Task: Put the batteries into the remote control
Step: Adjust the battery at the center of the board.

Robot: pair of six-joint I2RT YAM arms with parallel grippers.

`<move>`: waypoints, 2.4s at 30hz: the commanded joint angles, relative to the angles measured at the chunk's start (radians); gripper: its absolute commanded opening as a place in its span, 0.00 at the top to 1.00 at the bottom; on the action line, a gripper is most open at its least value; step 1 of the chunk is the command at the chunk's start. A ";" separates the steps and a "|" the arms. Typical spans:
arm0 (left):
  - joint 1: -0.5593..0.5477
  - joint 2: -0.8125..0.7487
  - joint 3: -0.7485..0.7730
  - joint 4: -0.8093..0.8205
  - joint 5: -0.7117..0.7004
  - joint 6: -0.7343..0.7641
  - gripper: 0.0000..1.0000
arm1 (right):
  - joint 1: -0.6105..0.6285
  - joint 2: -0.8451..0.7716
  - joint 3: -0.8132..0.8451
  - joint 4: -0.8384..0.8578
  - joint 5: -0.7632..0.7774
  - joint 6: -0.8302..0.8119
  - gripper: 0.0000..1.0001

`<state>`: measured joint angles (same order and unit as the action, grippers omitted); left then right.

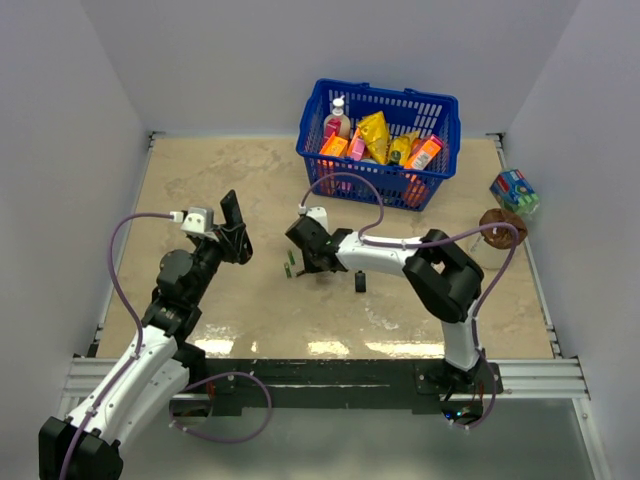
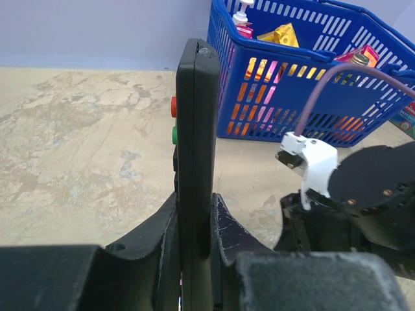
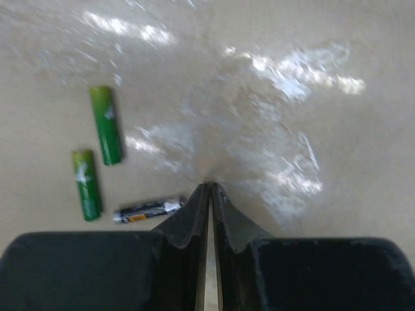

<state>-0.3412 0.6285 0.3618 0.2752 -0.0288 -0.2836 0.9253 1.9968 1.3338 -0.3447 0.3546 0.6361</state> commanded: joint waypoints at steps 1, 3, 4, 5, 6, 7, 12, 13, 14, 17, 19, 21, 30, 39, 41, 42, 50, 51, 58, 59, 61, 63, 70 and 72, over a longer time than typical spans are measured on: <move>0.004 -0.001 -0.003 0.071 0.013 0.015 1.00 | -0.002 -0.096 -0.090 -0.053 0.040 -0.015 0.90; 0.004 -0.001 -0.003 0.073 0.013 0.014 1.00 | -0.003 -0.118 -0.122 -0.060 0.023 -0.015 0.90; 0.005 0.000 -0.003 0.071 0.015 0.014 1.00 | -0.002 -0.134 -0.130 -0.060 0.011 -0.021 0.89; 0.004 0.000 -0.003 0.071 0.013 0.014 1.00 | -0.002 -0.141 -0.133 -0.063 0.001 -0.042 0.89; 0.005 0.000 -0.003 0.071 0.013 0.014 1.00 | -0.002 -0.150 -0.133 -0.062 -0.015 -0.065 0.88; 0.005 0.000 -0.003 0.071 0.013 0.015 1.00 | -0.002 -0.173 -0.133 -0.057 -0.049 -0.094 0.87; 0.005 -0.006 -0.001 0.070 0.010 0.015 1.00 | 0.000 -0.254 -0.101 -0.039 -0.173 -0.473 0.70; 0.004 -0.006 -0.003 0.068 0.010 0.015 1.00 | -0.002 -0.265 -0.097 -0.043 -0.204 -0.537 0.67; 0.005 -0.007 -0.001 0.068 0.010 0.015 1.00 | -0.002 -0.286 -0.099 -0.050 -0.274 -0.672 0.62; 0.005 -0.012 0.000 0.065 0.004 0.017 1.00 | -0.003 -0.299 -0.094 -0.106 -0.441 -0.903 0.47; 0.005 -0.015 0.000 0.062 0.001 0.018 1.00 | -0.003 -0.299 -0.093 -0.135 -0.483 -1.013 0.46; 0.004 -0.016 0.002 0.061 -0.002 0.018 1.00 | -0.003 -0.311 -0.113 -0.126 -0.505 -1.053 0.46; 0.005 -0.021 0.005 0.055 -0.014 0.023 1.00 | 0.004 -0.250 -0.097 -0.273 -0.641 -1.369 0.43; 0.005 -0.016 0.005 0.050 -0.020 0.026 1.00 | 0.067 -0.224 -0.150 -0.324 -0.683 -1.423 0.37; 0.005 -0.015 0.005 0.052 -0.019 0.026 1.00 | 0.084 -0.233 -0.162 -0.339 -0.695 -1.417 0.36; 0.005 -0.015 0.006 0.052 -0.019 0.026 1.00 | 0.098 -0.236 -0.169 -0.338 -0.701 -1.411 0.36; 0.005 -0.012 0.005 0.050 -0.017 0.026 1.00 | 0.179 -0.268 -0.258 -0.364 -0.721 -1.340 0.35; 0.005 -0.012 0.006 0.051 -0.017 0.026 1.00 | 0.184 -0.273 -0.271 -0.355 -0.697 -1.319 0.35; 0.005 -0.009 0.006 0.048 -0.019 0.023 1.00 | 0.204 -0.237 -0.340 -0.268 -0.551 -1.254 0.56; 0.005 -0.010 0.006 0.048 -0.017 0.023 1.00 | 0.213 -0.234 -0.343 -0.261 -0.536 -1.248 0.59; 0.005 -0.010 0.006 0.045 -0.017 0.023 1.00 | 0.221 -0.224 -0.354 -0.240 -0.501 -1.225 0.61; 0.005 -0.012 0.006 0.047 -0.017 0.023 1.00 | 0.234 -0.219 -0.361 -0.231 -0.485 -1.208 0.64; 0.005 -0.015 0.006 0.047 -0.019 0.023 1.00 | 0.248 -0.211 -0.377 -0.191 -0.483 -1.174 0.67; 0.005 -0.016 0.006 0.047 -0.019 0.023 1.00 | 0.260 -0.227 -0.380 -0.185 -0.493 -1.203 0.66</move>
<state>-0.3412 0.6224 0.3618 0.2684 -0.0341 -0.2760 1.1717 1.7210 1.0164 -0.5591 -0.1585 -0.5564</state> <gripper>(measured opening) 0.210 0.329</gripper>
